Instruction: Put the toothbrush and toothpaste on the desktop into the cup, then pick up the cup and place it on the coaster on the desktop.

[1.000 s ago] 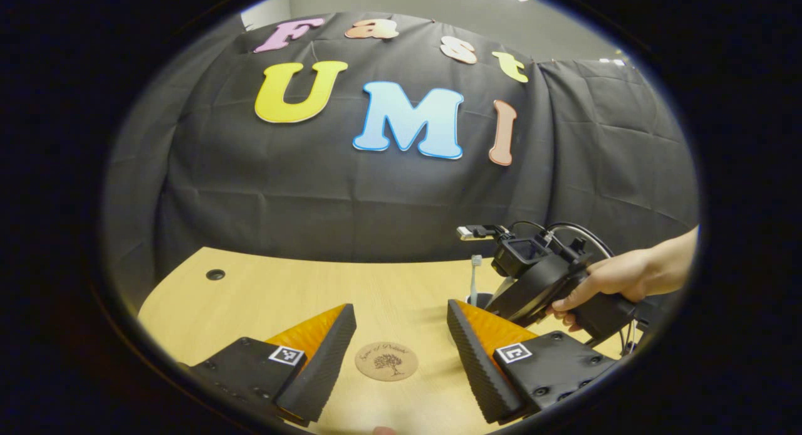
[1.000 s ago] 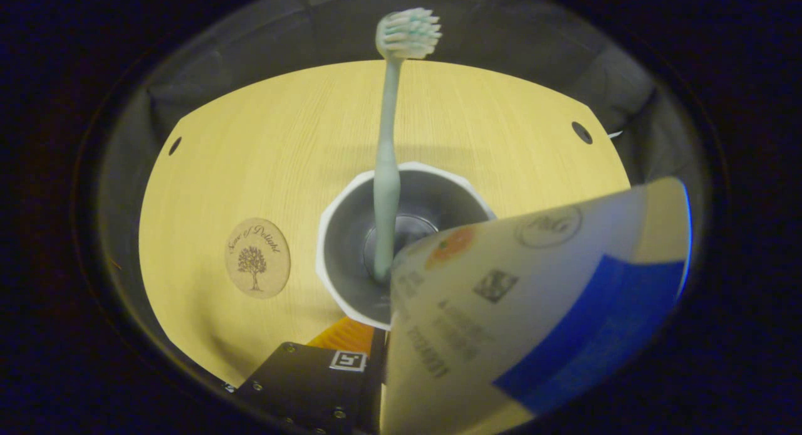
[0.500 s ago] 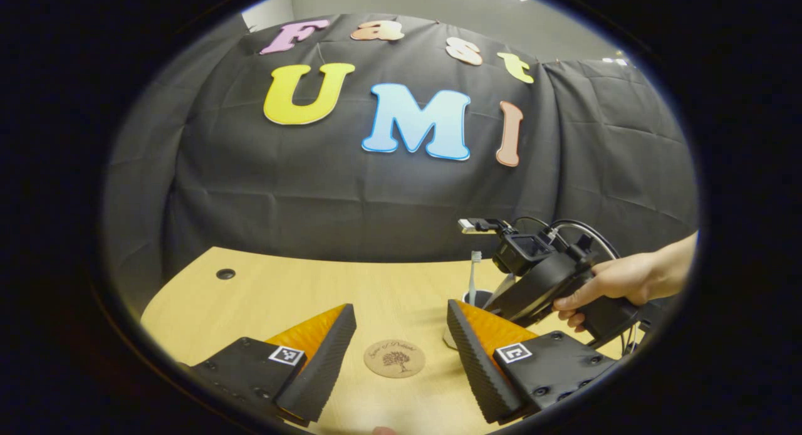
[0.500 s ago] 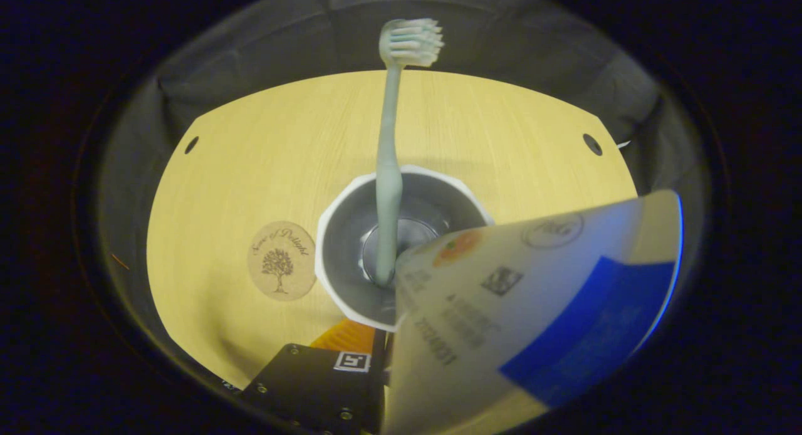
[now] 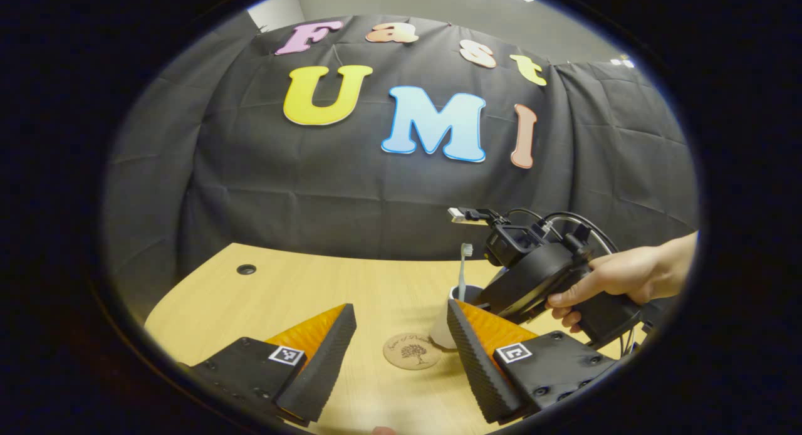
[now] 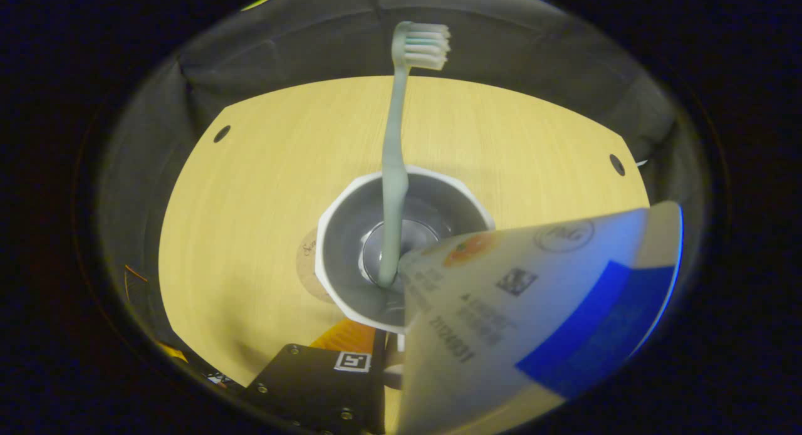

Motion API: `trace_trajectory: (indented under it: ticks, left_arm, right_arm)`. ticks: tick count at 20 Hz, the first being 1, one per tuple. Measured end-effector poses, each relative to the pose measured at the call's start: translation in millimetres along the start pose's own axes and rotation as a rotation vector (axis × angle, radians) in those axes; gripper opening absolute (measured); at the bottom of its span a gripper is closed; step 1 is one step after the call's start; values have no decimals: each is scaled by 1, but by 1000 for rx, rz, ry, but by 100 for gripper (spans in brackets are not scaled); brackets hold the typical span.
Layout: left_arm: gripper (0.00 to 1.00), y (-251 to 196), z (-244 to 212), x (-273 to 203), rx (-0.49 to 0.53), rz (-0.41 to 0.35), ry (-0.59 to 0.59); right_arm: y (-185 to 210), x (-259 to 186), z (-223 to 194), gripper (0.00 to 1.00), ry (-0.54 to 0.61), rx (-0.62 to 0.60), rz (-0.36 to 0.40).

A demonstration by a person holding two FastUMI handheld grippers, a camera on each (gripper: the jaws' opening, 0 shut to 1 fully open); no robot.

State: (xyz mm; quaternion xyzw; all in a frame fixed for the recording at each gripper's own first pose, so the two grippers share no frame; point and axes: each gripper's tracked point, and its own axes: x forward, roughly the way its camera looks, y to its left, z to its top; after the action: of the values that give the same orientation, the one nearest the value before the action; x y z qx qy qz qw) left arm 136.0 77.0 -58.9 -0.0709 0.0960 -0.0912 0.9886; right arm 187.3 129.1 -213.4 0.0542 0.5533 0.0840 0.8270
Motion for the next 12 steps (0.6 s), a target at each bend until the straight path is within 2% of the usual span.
trace_trajectory:
  ticks: [6,12]
  left_arm:
    - [95,24,0,-15,-11,54,-3]
    - [95,42,-5,-22,-32,92,-2]
  right_arm:
    - [33,9,1,21,24,-52,26]
    - [44,18,2,21,48,-74,22]
